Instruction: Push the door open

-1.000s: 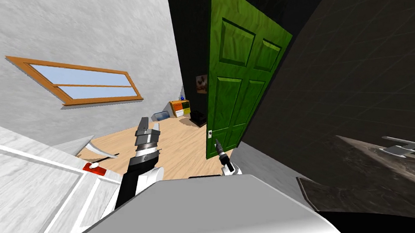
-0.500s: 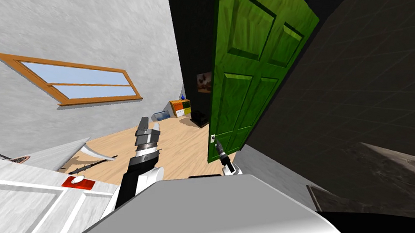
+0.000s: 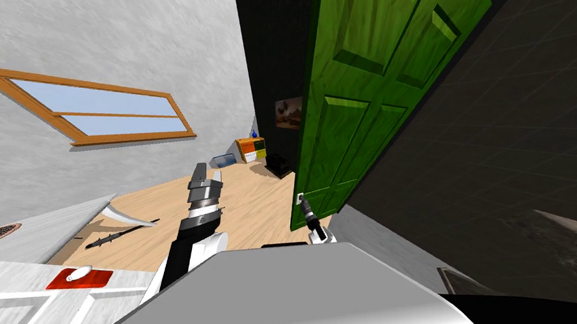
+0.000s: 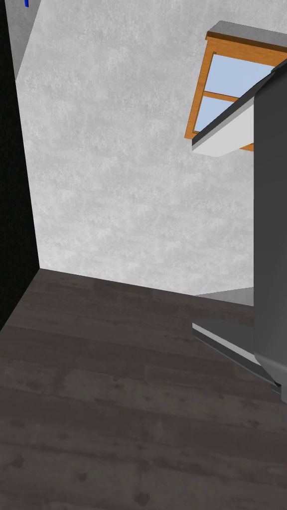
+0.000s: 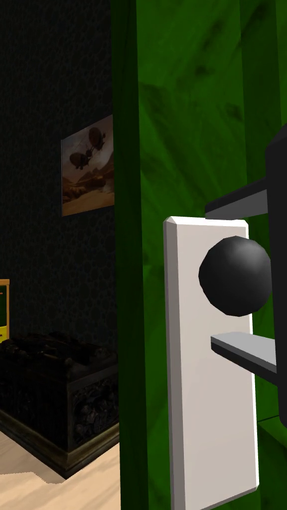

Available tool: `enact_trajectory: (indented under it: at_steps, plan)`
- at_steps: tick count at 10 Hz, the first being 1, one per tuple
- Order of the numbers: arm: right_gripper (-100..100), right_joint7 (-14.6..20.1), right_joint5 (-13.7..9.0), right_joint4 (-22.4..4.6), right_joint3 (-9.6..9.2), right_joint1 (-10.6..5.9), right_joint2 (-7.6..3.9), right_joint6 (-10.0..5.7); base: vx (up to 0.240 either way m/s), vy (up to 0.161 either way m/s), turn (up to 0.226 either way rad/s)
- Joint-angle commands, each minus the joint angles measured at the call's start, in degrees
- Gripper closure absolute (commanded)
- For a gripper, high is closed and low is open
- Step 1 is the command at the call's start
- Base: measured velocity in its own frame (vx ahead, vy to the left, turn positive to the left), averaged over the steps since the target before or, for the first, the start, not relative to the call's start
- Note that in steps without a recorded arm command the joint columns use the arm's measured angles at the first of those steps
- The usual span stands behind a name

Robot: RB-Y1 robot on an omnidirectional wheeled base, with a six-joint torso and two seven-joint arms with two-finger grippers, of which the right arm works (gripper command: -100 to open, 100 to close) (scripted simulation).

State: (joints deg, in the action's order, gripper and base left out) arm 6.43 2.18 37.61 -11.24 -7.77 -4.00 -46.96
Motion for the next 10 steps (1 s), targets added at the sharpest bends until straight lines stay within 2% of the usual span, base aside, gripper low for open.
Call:
enact_trajectory:
  at_steps: [1, 5, 6, 10]
  plan:
    - [100, 0.0, 0.0, 0.0, 0.00, 0.01, -0.02, 0.11, -0.034, -0.016, 0.017]
    - [100, 0.0, 0.0, 0.0, 0.00, 0.01, -0.02, 0.11, -0.011, -0.005, 0.000]
    - [100, -0.3, -0.3, -0.3, 0.69, 0.04, -0.25, 0.31, 0.087, 0.050, -0.030]
    - [100, -1.0, -1.2, -0.5, 2.45, -0.14, -0.69, 0.42, 0.186, 0.078, -0.030]
